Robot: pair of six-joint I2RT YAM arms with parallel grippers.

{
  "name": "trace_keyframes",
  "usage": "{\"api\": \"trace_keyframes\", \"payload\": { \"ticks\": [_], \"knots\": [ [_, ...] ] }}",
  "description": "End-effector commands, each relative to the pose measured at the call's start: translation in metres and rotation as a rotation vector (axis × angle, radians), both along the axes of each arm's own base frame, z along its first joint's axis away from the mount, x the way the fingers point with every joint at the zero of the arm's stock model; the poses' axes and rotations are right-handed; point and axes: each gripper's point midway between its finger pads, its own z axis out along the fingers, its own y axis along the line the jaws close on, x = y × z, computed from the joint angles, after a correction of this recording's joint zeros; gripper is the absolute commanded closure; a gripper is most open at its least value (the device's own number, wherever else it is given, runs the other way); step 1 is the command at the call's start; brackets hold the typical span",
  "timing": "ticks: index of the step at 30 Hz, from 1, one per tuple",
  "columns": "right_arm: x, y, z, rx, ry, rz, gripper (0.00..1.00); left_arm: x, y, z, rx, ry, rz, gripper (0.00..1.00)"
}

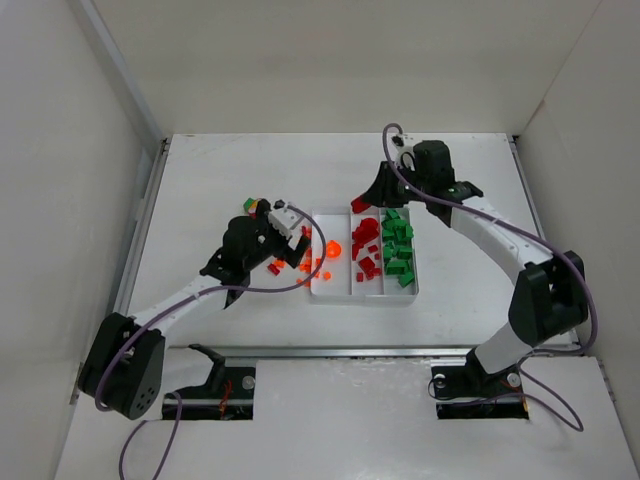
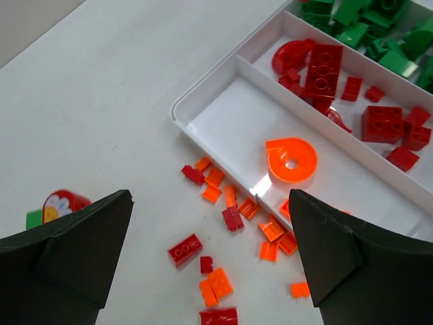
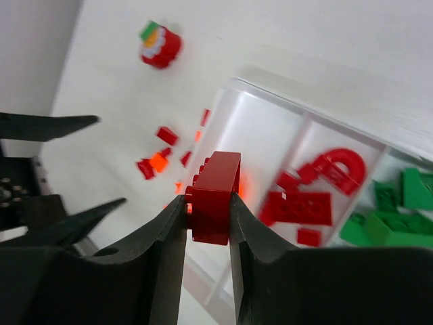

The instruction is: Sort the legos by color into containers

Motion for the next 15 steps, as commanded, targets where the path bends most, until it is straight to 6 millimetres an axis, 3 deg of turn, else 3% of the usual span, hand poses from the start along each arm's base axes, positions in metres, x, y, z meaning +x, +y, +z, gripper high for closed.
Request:
{"api": "trace_keyframes", "payload": {
  "ticks": [1, 5, 8, 11, 15],
  "knots": [
    [-0.006, -0.033, -0.036, -0.226, 0.057, -0.073, 1.00, 0.009, 0.013, 0.028, -0.146, -0.069, 0.147, 0.00],
    [-0.020, -0.045, -0.062, -0.331, 0.140, -0.040, 0.95, 0.004, 0.020, 0.032, -0.171, -0.101, 0.168, 0.00],
    [-0.019, -0.045, -0.066, -0.341, 0.163, -0.036, 0.86, 0.005, 0.021, 0.032, -0.169, -0.102, 0.178, 0.00],
    [-0.019, -0.038, -0.069, -0.340, 0.175, -0.005, 0.83, 0.002, 0.020, 0.032, -0.175, -0.107, 0.166, 0.00],
    [-0.038, -0.031, -0.091, -0.430, 0.237, 0.083, 0.80, -0.001, 0.019, 0.033, -0.188, -0.108, 0.158, 0.00]
  ]
}}
